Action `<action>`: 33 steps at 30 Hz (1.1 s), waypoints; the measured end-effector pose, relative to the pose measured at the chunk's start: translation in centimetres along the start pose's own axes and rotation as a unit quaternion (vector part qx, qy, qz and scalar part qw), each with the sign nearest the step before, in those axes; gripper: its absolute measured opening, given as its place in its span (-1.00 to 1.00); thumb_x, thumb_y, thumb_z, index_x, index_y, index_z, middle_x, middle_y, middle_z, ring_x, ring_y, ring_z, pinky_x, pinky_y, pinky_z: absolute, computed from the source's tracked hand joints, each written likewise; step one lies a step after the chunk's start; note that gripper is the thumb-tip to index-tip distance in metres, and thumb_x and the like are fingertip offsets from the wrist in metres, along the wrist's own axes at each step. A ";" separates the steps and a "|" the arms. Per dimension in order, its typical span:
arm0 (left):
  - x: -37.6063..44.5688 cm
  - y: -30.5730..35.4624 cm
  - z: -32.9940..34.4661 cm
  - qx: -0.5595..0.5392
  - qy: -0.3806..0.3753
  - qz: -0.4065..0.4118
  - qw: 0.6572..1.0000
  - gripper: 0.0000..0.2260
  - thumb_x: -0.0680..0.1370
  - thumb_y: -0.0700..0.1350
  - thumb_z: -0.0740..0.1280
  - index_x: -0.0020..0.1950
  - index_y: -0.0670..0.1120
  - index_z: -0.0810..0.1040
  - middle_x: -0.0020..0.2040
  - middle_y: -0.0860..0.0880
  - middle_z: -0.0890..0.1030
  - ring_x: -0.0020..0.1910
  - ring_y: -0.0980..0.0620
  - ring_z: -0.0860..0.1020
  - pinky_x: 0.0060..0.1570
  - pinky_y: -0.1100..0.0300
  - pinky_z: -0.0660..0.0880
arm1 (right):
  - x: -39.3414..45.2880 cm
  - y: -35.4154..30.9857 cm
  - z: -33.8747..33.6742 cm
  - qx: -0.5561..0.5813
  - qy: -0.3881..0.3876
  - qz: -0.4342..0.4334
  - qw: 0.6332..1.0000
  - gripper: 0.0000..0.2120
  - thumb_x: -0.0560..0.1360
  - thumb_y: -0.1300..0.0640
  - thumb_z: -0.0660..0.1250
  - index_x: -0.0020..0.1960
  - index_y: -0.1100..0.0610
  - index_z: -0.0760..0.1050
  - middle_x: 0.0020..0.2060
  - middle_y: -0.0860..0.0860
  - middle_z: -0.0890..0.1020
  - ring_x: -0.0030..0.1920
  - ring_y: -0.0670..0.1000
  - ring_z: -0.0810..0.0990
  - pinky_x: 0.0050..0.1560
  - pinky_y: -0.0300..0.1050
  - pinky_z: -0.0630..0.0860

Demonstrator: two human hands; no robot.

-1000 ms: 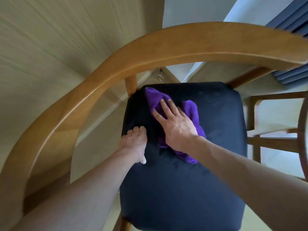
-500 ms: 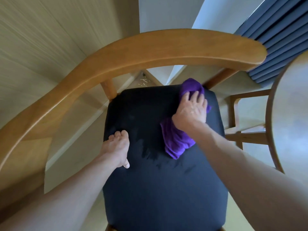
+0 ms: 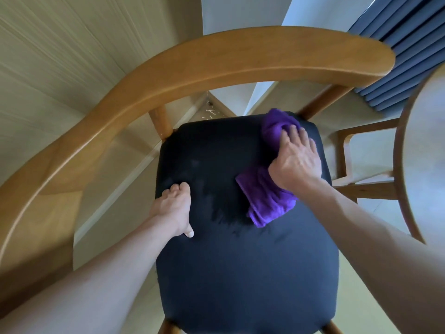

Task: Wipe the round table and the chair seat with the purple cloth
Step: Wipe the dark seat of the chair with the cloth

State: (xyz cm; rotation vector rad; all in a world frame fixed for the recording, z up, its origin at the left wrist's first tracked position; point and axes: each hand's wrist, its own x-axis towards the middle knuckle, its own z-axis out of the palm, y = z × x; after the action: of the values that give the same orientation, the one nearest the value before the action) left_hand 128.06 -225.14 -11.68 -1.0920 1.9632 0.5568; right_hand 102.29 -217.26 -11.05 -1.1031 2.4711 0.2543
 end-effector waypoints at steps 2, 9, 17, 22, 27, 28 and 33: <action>0.0 -0.1 0.1 -0.001 0.001 0.001 1.000 -0.26 0.29 0.02 0.69 0.21 -0.10 0.26 0.27 -0.07 0.41 0.27 -0.09 0.44 0.12 0.07 0.50 | 0.2 -0.8 0.1 0.030 -0.018 0.087 0.996 -0.18 0.45 0.10 0.20 0.64 0.23 0.00 0.64 0.22 0.02 0.63 0.23 -0.04 0.62 0.15 -0.04; 0.2 0.0 0.0 -0.014 0.013 -0.009 1.000 -0.22 0.21 0.05 0.73 0.16 -0.09 0.27 0.24 -0.09 0.45 0.24 -0.12 0.49 0.04 0.04 0.52 | -3.6 -7.4 1.8 0.032 -0.007 -0.104 0.994 -0.16 0.43 0.09 0.34 0.63 0.13 0.08 0.64 0.18 0.03 0.63 0.23 -0.01 0.62 0.12 -0.05; -0.5 -2.1 1.1 -0.101 0.052 0.045 0.992 -0.17 0.22 0.05 0.72 0.33 -0.10 0.35 0.31 -0.06 0.43 0.36 -0.10 0.42 0.26 0.04 0.43 | -7.6 -8.9 5.8 -0.022 -0.099 -0.388 0.916 -0.14 0.50 0.17 0.26 0.67 0.01 -0.12 0.66 -0.10 -0.17 0.64 0.02 -0.22 0.61 -0.02 -0.11; -3.1 -2.1 2.0 -0.110 0.057 0.029 0.992 -0.60 0.50 0.02 0.55 0.00 -0.05 0.32 0.12 -0.03 0.54 0.10 -0.12 0.55 0.03 0.02 0.48 | -3.4 -7.1 3.1 0.019 -0.024 -0.229 0.973 -0.12 0.43 0.19 0.26 0.67 0.09 -0.05 0.67 -0.03 -0.06 0.65 0.06 -0.17 0.61 -0.02 -0.25; -5.4 -2.4 5.7 -0.090 0.031 0.088 0.992 -0.62 0.53 0.07 0.46 0.11 -0.04 0.31 0.19 -0.01 0.47 0.10 -0.08 0.48 0.05 0.03 0.46 | -6.0 -12.9 4.0 0.060 -0.053 -0.203 0.976 -0.06 0.40 0.17 0.31 0.66 0.09 -0.10 0.66 0.02 -0.19 0.64 0.09 -0.26 0.61 0.13 -0.23; -5.5 -2.5 6.3 -0.084 0.021 0.100 0.991 -0.49 0.46 0.10 0.52 0.21 -0.05 0.31 0.23 -0.02 0.43 0.17 -0.08 0.45 0.11 0.02 0.46 | -7.5 -13.7 4.6 0.045 -0.066 -0.260 0.962 -0.09 0.43 0.14 0.32 0.67 0.05 -0.08 0.66 0.01 -0.19 0.63 0.09 -0.26 0.60 0.17 -0.24; -4.6 -2.5 8.1 -0.067 0.034 0.096 0.993 -0.19 0.33 0.16 0.61 0.41 -0.06 0.27 0.33 -0.05 0.42 0.30 -0.09 0.40 0.29 0.04 0.42 | -9.1 -12.1 6.2 -0.085 -0.120 -0.505 0.850 -0.23 0.54 0.14 0.25 0.66 -0.04 -0.02 0.66 -0.06 -0.12 0.64 0.03 -0.19 0.61 0.08 -0.20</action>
State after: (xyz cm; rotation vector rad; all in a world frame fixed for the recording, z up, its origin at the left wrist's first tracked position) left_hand 135.10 -218.63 -12.57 -1.0211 2.1292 0.7745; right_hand 118.58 -217.23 -12.46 -2.1080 1.3884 0.2513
